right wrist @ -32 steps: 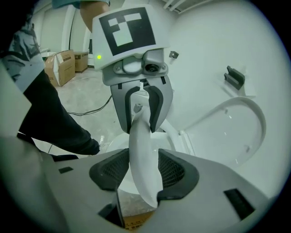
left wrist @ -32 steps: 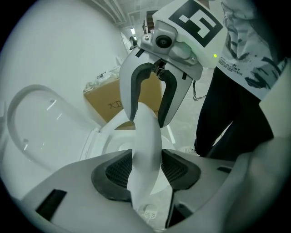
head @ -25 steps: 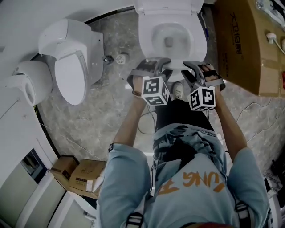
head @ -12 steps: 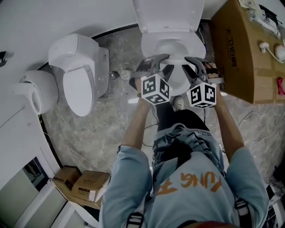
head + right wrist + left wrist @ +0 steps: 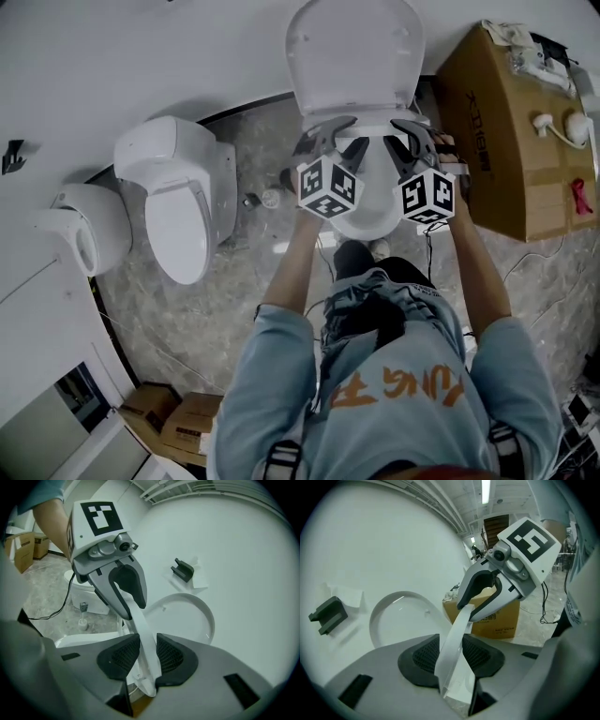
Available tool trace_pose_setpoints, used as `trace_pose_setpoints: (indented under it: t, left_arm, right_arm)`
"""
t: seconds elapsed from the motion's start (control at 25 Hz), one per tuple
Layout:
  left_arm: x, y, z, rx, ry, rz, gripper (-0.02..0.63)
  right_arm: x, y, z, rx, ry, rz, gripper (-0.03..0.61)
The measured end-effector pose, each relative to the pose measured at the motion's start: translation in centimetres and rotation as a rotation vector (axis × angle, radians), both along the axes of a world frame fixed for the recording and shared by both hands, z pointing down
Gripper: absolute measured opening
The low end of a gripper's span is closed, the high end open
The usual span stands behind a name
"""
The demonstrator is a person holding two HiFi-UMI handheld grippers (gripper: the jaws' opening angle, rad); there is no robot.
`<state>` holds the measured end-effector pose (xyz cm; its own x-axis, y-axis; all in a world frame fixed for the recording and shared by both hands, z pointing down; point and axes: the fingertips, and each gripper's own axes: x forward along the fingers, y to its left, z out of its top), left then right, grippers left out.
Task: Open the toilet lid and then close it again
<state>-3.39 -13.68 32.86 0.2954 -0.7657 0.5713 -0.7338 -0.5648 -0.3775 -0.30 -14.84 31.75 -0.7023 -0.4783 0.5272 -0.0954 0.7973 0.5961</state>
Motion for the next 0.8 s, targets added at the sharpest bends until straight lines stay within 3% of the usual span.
trace_pose_setpoints:
  t: [0.2, 0.4, 0.8]
  left_arm:
    - [-2.0, -3.9, -1.6, 0.031, 0.013, -0.004, 0.166]
    - [-3.6, -7.5, -1.8, 0.045, -0.144, 0.024, 0.126]
    - [-6.9, -14.2, -2.4, 0.057, -0.115, 0.01, 0.118]
  right_arm:
    - [-2.0, -4.0, -1.6, 0.025, -0.013, 0.052, 0.121]
    - [-3.6, -7.7, -2.2, 0.062, -0.014, 0.103, 0.115]
    - [-7.0, -14.7, -2.7, 0.062, 0.004, 0.162, 0.106]
